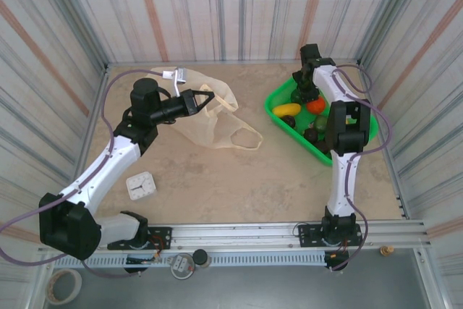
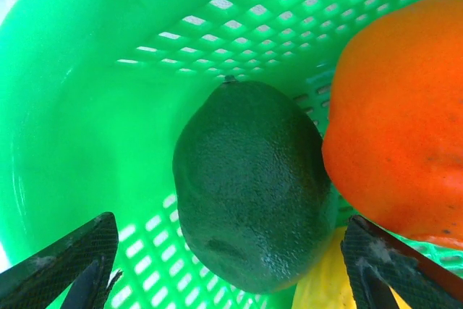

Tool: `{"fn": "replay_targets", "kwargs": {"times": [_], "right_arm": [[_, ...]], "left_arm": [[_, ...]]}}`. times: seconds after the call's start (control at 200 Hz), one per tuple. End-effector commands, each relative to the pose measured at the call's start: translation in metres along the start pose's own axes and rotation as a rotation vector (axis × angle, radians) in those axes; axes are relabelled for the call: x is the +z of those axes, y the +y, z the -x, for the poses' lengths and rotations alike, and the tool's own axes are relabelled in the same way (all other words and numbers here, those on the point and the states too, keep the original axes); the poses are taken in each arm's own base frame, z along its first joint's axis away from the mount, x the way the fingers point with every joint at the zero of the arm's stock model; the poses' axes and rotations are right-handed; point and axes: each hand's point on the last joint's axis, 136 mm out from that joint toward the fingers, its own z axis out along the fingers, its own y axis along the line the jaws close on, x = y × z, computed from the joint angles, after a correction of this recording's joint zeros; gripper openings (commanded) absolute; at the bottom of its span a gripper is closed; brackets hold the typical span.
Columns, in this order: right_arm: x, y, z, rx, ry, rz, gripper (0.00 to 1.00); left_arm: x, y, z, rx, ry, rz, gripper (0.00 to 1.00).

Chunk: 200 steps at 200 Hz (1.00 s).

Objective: Place the fake fruits into the plastic bag and tie a complex knot

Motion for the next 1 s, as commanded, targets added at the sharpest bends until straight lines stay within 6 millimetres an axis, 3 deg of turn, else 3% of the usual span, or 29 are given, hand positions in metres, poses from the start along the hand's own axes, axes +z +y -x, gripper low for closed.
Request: {"fn": "replay_targets", "kwargs": {"times": [0.0,0.16,0.351,0.456,0.571,0.726,0.751,0.907,0.997], "right_arm": [[0.016,-0.02,-0.002,0.021,-0.002,-0.096,0.82],[0.029,-0.04,0.001,0.023,-0.031,-0.184,0.76],[0.041,-0.047,-0.002,0.001,-0.011,-0.206,0.78],[0.041,-0.047,-0.002,-0.013,-0.005,-0.196,0.7],[0.022,-0.032,0.005,-0.05,-0.031,-0.112,0.62],[-0.02,-0.016,0.012,-0.143,-0.046,-0.023,0.6],[-0.021,-0.023,0.01,-0.165,-0.037,-0.028,0.6],[-0.058,-0.022,0.01,-0.262,-0.019,0.086,0.6],[-0.076,-0.021,0.001,-0.295,0.039,0.2,0.6]], "left_arm": [[-0.001,-0.003,0.002,0.018,-0.003,-0.024,0.0],[-0.001,-0.002,0.001,0.016,-0.004,-0.02,0.0],[0.0,-0.002,0.001,0.016,-0.003,-0.02,0.0],[-0.001,-0.002,0.002,0.02,-0.006,-0.019,0.0],[-0.001,-0.001,0.002,0.021,-0.008,-0.014,0.0],[-0.003,-0.002,0.003,0.026,-0.013,-0.014,0.0],[-0.004,-0.001,0.004,0.028,-0.017,-0.012,0.0],[-0.008,0.0,0.008,0.028,-0.033,-0.007,0.0],[-0.01,0.001,0.009,0.025,-0.04,-0.008,0.0]]}}
